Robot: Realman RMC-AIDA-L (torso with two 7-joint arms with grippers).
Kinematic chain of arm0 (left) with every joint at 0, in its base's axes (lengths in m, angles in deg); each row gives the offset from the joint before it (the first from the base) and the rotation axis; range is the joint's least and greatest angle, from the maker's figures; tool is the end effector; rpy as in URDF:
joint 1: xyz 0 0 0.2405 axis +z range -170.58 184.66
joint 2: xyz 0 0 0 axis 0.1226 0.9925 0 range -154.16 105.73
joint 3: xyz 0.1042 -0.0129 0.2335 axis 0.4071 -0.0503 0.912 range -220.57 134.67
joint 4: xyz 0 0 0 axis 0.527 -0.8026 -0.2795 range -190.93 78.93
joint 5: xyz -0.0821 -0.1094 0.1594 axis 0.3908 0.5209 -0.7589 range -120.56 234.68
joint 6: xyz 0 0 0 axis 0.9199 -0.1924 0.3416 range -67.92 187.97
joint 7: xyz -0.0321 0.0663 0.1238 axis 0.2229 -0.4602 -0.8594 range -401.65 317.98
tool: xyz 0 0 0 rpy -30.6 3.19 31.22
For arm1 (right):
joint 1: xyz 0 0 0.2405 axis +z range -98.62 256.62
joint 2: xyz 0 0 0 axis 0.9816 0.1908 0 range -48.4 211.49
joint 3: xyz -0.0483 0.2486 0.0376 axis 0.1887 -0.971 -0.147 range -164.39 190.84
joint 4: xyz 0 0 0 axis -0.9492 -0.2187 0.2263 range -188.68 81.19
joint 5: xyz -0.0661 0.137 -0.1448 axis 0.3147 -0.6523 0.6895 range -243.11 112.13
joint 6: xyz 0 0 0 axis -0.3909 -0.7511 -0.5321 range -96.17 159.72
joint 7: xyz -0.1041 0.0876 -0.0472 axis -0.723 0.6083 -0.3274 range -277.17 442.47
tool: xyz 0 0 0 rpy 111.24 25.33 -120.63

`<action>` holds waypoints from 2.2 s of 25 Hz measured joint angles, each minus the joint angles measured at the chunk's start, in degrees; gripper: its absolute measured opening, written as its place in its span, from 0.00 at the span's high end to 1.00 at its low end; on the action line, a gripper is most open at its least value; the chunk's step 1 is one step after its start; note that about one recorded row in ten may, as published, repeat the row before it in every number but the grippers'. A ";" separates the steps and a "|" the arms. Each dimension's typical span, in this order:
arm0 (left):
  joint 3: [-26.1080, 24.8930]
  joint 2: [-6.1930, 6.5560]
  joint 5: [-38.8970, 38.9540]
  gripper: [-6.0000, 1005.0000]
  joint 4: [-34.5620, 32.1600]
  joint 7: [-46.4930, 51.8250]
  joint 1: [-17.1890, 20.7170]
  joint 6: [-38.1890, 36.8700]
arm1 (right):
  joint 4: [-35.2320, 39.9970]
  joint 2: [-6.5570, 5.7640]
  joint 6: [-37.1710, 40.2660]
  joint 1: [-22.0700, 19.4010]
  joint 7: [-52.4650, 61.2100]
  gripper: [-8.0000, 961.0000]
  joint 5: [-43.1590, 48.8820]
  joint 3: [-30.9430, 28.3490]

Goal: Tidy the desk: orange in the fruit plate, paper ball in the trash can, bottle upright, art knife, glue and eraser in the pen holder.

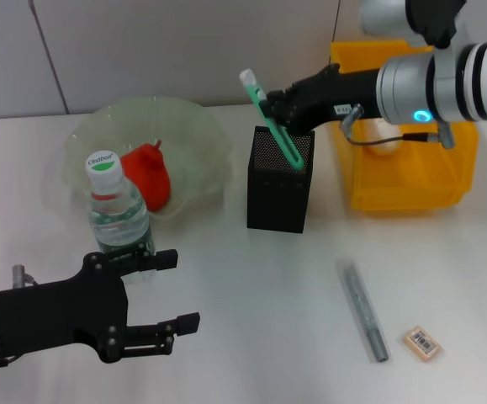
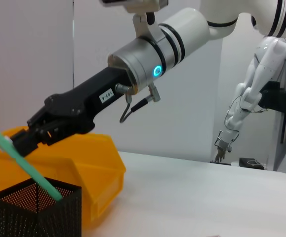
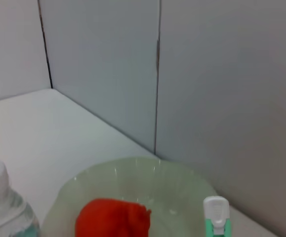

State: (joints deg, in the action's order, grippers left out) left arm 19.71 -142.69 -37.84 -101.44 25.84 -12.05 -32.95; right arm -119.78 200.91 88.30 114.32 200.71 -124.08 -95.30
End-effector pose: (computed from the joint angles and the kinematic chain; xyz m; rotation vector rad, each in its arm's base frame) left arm -0.2477 0.2829 -0.0107 -2.8346 -0.2273 -0.8319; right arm 0.1479 0.4226 0.0108 -2.4758 0.5104 0.2999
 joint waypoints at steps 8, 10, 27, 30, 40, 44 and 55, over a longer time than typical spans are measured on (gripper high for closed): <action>0.00 0.07 -0.09 0.17 0.00 0.00 -0.28 -0.01 | 2.50 -0.07 -1.69 -0.30 -0.12 0.79 0.31 2.19; 0.00 0.08 -0.13 0.17 0.00 0.00 -0.33 -0.01 | 2.58 -0.07 -1.76 -0.36 -0.13 0.79 0.32 2.20; 0.31 0.06 -0.11 0.17 0.00 0.00 0.14 -0.04 | -4.20 -0.25 1.73 -2.91 0.01 0.52 0.13 2.03; 0.31 0.01 -0.09 0.17 0.00 0.00 0.30 -0.03 | -8.45 -0.29 3.59 -4.41 0.89 0.37 0.04 1.67; 0.47 -0.09 0.16 0.17 0.24 0.00 0.29 0.00 | -20.61 -0.19 6.38 -12.21 0.68 0.22 -9.14 2.23; 0.42 -0.09 0.19 0.17 0.55 -0.04 0.28 -0.01 | -21.14 -0.21 9.44 -15.47 -6.44 0.22 -19.43 1.07; 0.29 -0.14 0.25 0.17 0.78 -0.17 0.02 0.07 | -17.63 -0.49 26.52 -14.88 -6.32 0.22 -21.50 -8.89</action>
State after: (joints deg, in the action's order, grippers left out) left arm 20.00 -142.83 -37.59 -100.66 25.67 -12.03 -32.88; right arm -137.40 200.42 114.82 99.44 194.39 -145.58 -104.19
